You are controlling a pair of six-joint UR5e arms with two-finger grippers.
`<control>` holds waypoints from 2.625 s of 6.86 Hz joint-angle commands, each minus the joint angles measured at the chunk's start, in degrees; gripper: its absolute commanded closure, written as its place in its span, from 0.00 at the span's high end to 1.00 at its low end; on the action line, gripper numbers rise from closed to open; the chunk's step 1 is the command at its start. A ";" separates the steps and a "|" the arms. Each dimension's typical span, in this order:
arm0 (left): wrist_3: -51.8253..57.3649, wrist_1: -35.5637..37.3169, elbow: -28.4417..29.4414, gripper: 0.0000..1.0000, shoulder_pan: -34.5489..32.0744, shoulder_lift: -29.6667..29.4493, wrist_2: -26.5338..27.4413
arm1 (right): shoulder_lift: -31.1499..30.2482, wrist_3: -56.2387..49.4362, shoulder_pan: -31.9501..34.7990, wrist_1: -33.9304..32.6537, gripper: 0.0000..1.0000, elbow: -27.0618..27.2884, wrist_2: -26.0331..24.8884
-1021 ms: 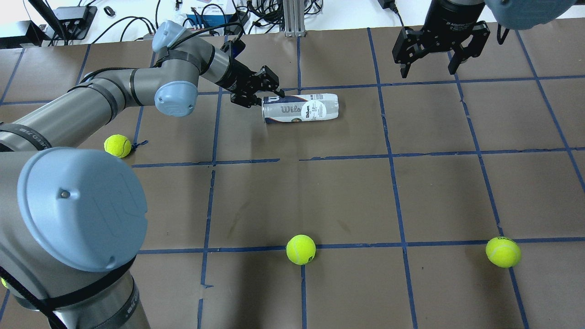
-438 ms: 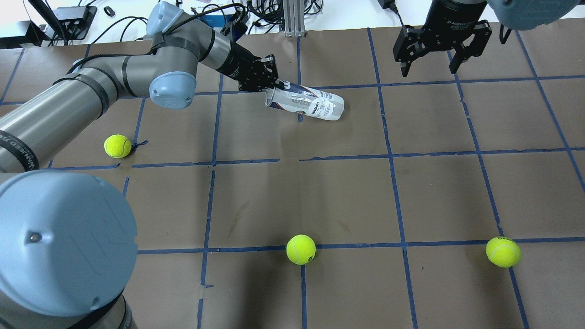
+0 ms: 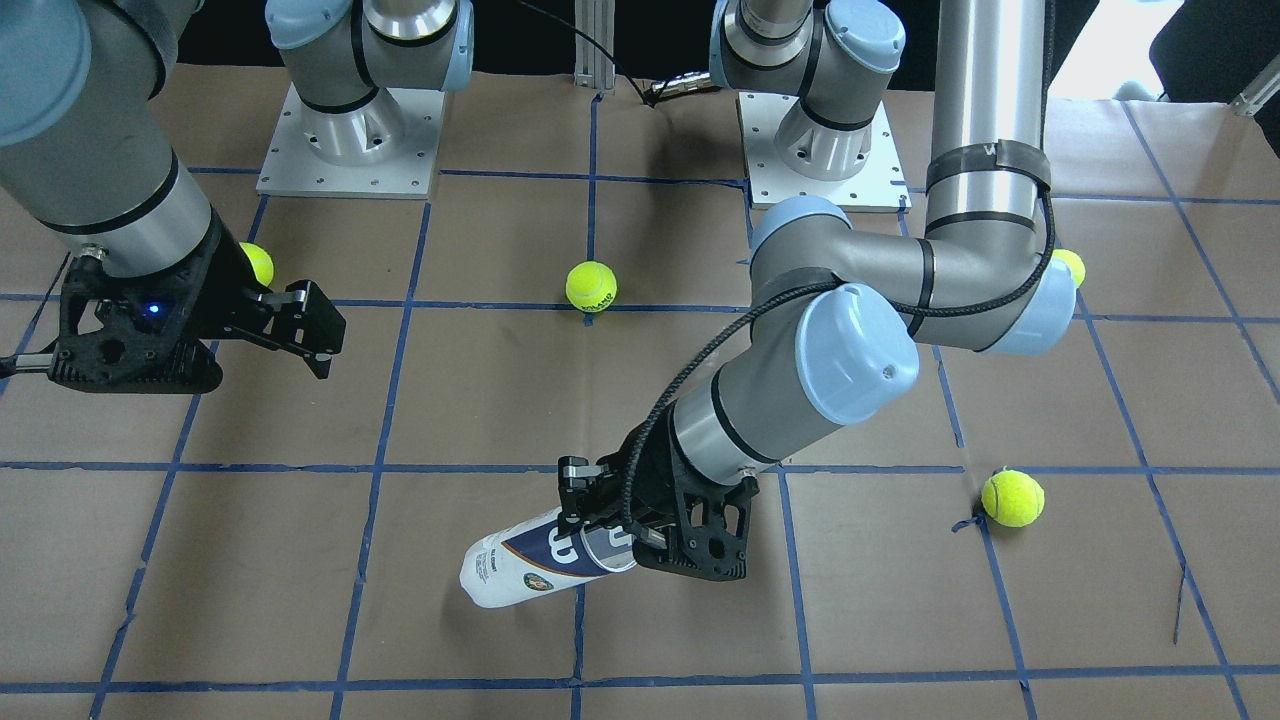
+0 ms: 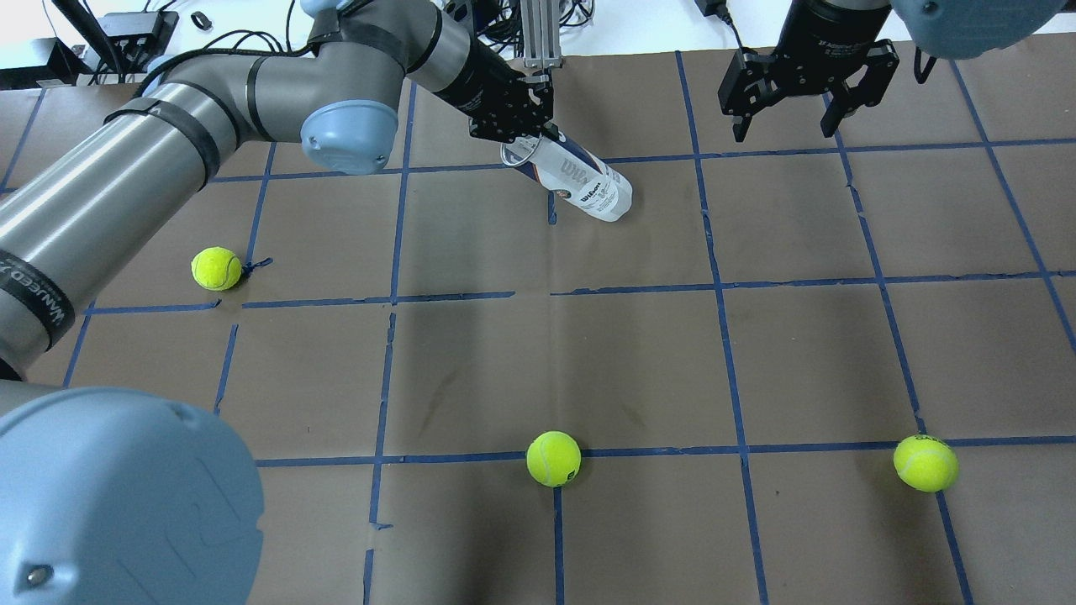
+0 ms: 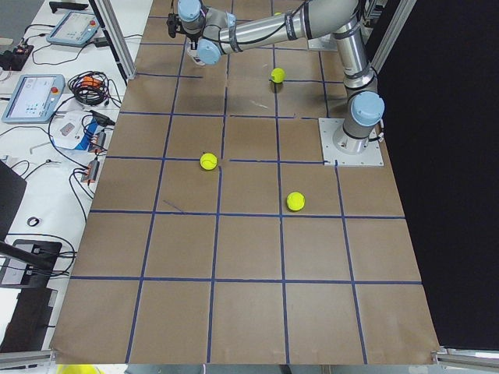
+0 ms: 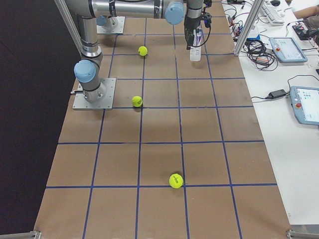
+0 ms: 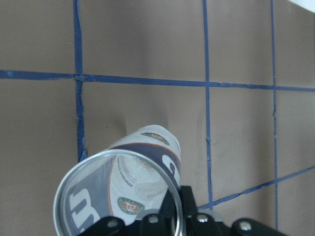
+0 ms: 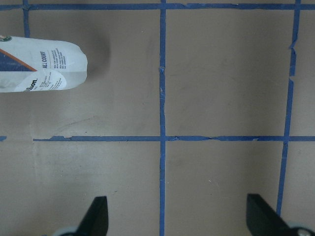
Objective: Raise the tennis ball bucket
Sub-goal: 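Tilt the can upright with the left gripper and set it down, then open the left gripper and raise it away from the standing can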
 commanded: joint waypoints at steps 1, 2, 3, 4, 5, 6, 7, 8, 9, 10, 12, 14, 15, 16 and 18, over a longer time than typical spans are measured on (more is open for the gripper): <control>5.20 -12.71 9.16 0.02 -3.68 -0.78 15.40 | -0.03 -0.03 -0.03 -0.01 1.00 -0.11 0.08; 6.63 -14.67 10.41 0.02 -6.13 -0.70 25.04 | -0.11 0.06 0.23 -0.01 1.00 -0.11 0.52; 8.30 -14.61 10.25 0.02 -7.38 -1.13 30.10 | -0.03 0.06 1.02 -0.01 1.00 -0.02 0.52; 13.97 -13.74 9.64 0.02 -7.39 -2.44 35.63 | 0.06 0.06 1.12 -0.01 1.00 0.15 0.52; 15.25 -13.12 9.90 0.02 -7.39 -3.15 39.43 | 0.06 0.06 1.12 -0.01 1.00 0.24 0.52; 15.34 -13.11 9.81 0.02 -7.39 -2.90 40.68 | 0.06 0.06 1.12 -0.01 1.00 0.24 0.52; 14.56 -13.03 9.81 0.02 -7.30 -3.07 39.48 | 0.15 -0.20 1.12 -0.01 1.00 0.59 0.43; 14.47 -13.11 9.38 0.03 -7.04 -3.07 34.77 | 0.15 -0.38 1.03 0.07 1.00 0.68 0.43; 14.29 -13.11 9.46 0.56 -6.69 -3.07 34.81 | 0.24 -0.30 1.03 0.07 1.00 0.85 0.61; 14.47 -14.07 9.20 1.00 -6.51 -2.72 35.07 | 0.24 -0.47 0.68 0.07 1.00 1.03 0.52; 14.64 -15.47 10.07 1.00 -6.25 -0.98 35.07 | 0.24 -0.47 0.59 0.07 1.00 1.12 0.52; 14.38 -22.64 10.17 1.00 -5.90 4.80 34.64 | 0.24 -0.47 0.59 -0.01 1.00 1.12 0.61; 14.38 -28.43 9.29 1.00 -2.76 9.71 32.63 | 0.24 -0.56 0.59 0.07 1.00 1.12 0.61; 16.47 -34.50 7.89 1.00 2.23 14.37 31.22 | 0.24 -0.47 0.50 -0.01 1.00 1.12 0.52; 18.08 -37.11 2.11 1.00 7.19 24.65 30.24 | 0.24 -0.56 0.50 -0.01 1.00 1.12 0.61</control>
